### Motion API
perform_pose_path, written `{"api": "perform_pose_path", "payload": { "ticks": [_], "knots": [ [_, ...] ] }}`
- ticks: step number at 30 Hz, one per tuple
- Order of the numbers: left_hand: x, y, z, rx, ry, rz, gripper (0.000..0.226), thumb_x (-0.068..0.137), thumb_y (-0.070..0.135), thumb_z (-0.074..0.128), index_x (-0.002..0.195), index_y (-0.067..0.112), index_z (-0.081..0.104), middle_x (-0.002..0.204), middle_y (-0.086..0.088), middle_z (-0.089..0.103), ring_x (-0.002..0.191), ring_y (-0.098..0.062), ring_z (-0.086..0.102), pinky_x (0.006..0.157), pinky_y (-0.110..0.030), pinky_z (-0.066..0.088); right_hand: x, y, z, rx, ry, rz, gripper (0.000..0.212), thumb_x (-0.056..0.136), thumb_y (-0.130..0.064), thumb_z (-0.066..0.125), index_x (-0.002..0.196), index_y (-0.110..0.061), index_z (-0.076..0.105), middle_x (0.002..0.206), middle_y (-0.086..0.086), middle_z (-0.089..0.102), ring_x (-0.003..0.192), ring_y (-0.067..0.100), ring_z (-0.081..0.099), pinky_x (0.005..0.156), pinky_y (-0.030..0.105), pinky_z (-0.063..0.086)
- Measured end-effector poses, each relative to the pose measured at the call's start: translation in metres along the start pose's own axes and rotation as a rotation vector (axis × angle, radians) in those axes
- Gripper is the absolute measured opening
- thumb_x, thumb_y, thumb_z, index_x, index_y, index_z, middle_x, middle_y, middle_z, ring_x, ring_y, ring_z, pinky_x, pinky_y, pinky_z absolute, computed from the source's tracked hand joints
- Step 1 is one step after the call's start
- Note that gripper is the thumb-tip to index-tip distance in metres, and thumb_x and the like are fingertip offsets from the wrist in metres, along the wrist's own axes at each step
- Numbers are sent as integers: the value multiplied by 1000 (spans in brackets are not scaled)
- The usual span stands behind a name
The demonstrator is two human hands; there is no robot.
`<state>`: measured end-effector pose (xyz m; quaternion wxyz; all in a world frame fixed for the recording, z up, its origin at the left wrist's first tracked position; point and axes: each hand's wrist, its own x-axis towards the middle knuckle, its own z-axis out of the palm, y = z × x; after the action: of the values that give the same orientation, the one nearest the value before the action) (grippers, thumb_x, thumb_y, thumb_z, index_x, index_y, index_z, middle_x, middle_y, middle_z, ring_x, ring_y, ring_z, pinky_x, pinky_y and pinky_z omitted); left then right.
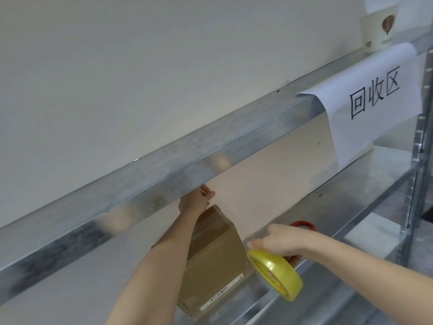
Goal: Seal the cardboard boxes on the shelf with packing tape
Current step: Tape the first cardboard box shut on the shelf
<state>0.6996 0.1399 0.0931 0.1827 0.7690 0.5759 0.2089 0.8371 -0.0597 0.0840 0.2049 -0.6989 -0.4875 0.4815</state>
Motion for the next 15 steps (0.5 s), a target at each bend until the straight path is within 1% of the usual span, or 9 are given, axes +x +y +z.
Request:
{"api": "perform_pose_path", "payload": {
  "ticks": [2,4,7,9,12,15],
  "knots": [
    [3,-2,3,-5,-6,7,16,89,36,64,81,25,56,82,8,63,72,-11,68,85,-37,53,1,0,0,14,-9,-4,40,97,-44,49,73,-12,47,38,-7,51,34,6,52,42,16,41],
    [5,-5,7,6,-7,17,16,88,36,66,79,26,56,81,8,64,76,-14,68,84,-38,53,1,-2,1,13,-32,-5,41,98,-43,48,72,-12,47,37,-7,51,34,6,52,44,17,42],
    [5,-10,12,63,-7,30,15,87,34,67,78,26,57,79,11,60,85,-17,62,84,-36,50,1,-1,4,5,-58,-10,40,99,-42,47,69,-16,49,38,-7,53,35,6,53,45,18,43],
    [5,-14,17,63,-4,33,15,86,32,68,78,26,58,79,11,57,86,-17,59,82,-33,48,3,1,6,6,-58,-3,41,98,-44,47,68,-16,49,39,-6,53,36,7,53,45,18,44],
    [8,-17,20,54,-8,20,16,84,32,72,76,25,60,85,5,60,85,-16,57,79,-30,46,8,3,7,-24,-43,8,41,97,-46,47,70,-15,48,39,-6,53,39,9,52,47,20,44],
    [12,-17,19,29,-10,3,16,78,32,77,74,24,64,81,6,63,86,-16,60,81,-31,49,10,5,9,0,-34,15,41,96,-46,49,72,-14,47,42,-4,54,40,10,54,47,20,44]
  ]
}}
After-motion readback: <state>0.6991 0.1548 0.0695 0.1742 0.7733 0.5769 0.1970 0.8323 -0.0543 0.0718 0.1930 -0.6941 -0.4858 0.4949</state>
